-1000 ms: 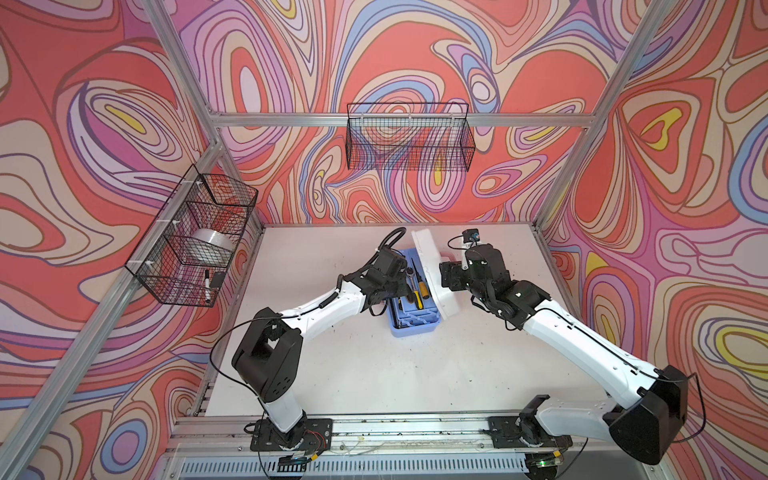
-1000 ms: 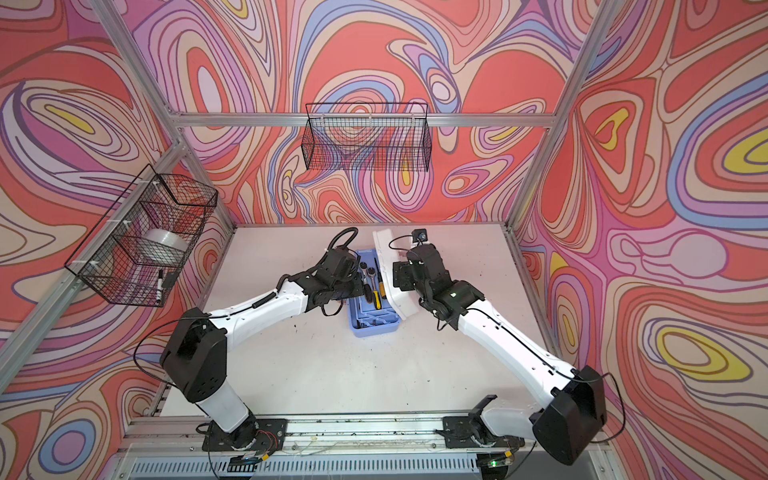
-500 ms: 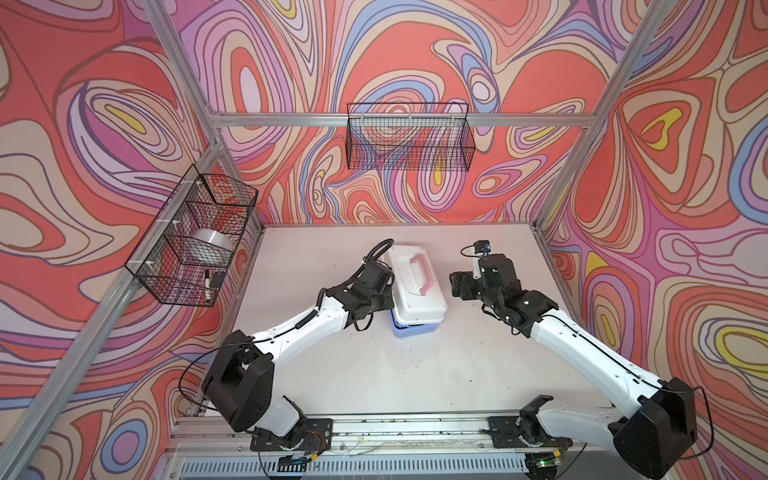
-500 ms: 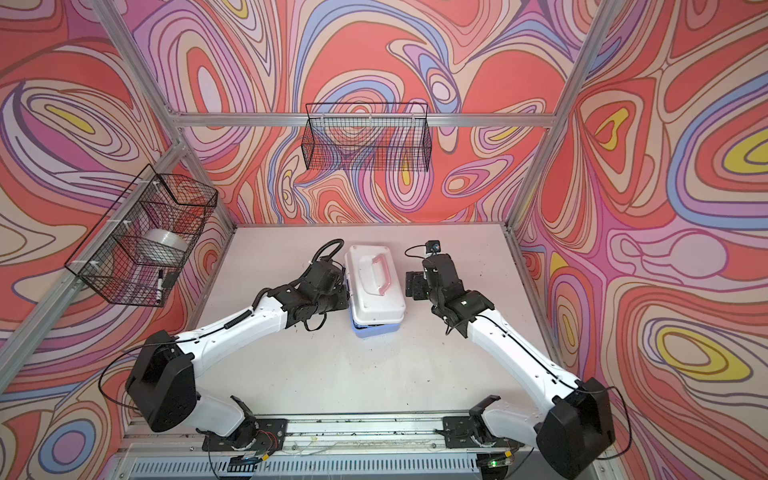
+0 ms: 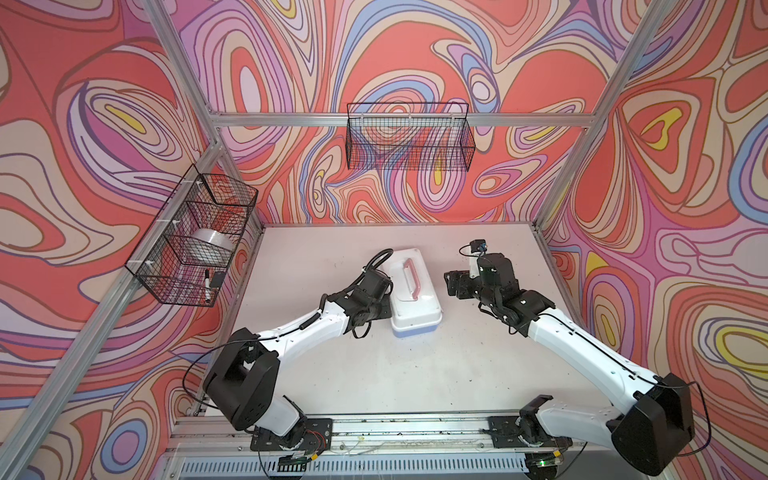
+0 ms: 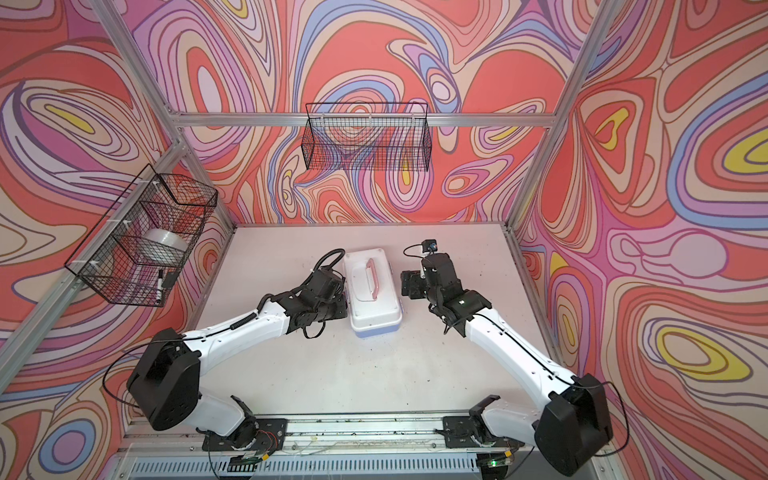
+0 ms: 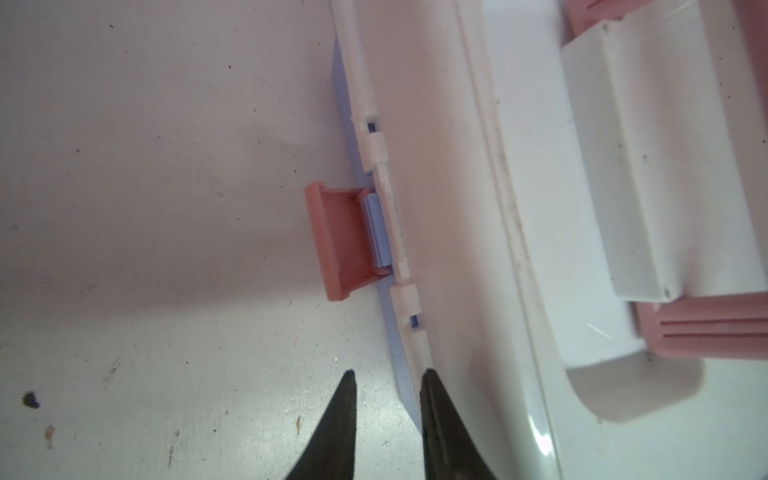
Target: Pack the tool kit
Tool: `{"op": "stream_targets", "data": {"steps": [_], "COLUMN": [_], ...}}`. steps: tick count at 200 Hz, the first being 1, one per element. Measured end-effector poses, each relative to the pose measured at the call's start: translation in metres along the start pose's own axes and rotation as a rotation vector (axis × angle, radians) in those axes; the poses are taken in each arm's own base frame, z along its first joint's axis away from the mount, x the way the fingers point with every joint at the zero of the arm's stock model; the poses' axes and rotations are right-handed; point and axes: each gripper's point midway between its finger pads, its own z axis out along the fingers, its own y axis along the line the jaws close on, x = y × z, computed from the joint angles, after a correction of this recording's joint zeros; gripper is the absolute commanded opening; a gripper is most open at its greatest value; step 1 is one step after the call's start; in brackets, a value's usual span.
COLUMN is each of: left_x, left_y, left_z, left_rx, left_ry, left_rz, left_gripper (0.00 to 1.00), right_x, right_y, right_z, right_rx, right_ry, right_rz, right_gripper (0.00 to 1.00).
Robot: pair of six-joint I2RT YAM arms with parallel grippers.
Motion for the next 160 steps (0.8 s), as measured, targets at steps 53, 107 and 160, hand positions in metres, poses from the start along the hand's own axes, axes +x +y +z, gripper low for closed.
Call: {"op": "stream_targets", "data": {"steps": [53,107,160], "left_x": [0.003,0.021,0.031], "left_y": [-0.016,-0.062,-0.05], "left_z": [0.014,0.024,0.012], "left_rx": [0.043,0.14,0.146], "left_ry": [0.028,0.081,0.064], "left_rz": [0.01,0.076,0.074], "left_gripper": [0.27,0.27,0.32], "right_x": [0.015,0.015,0.023], "right_y": [0.015,0.022,0.029], "right_z": [0.022,0.026,0.041], "right_rx": [-0.079,-0.115,-0.149], "right_ry": [0.06,0.06,0.092], "right_rz": [0.007,0.016,0.007], "right_gripper": [0.88,0.88,0.88]}}
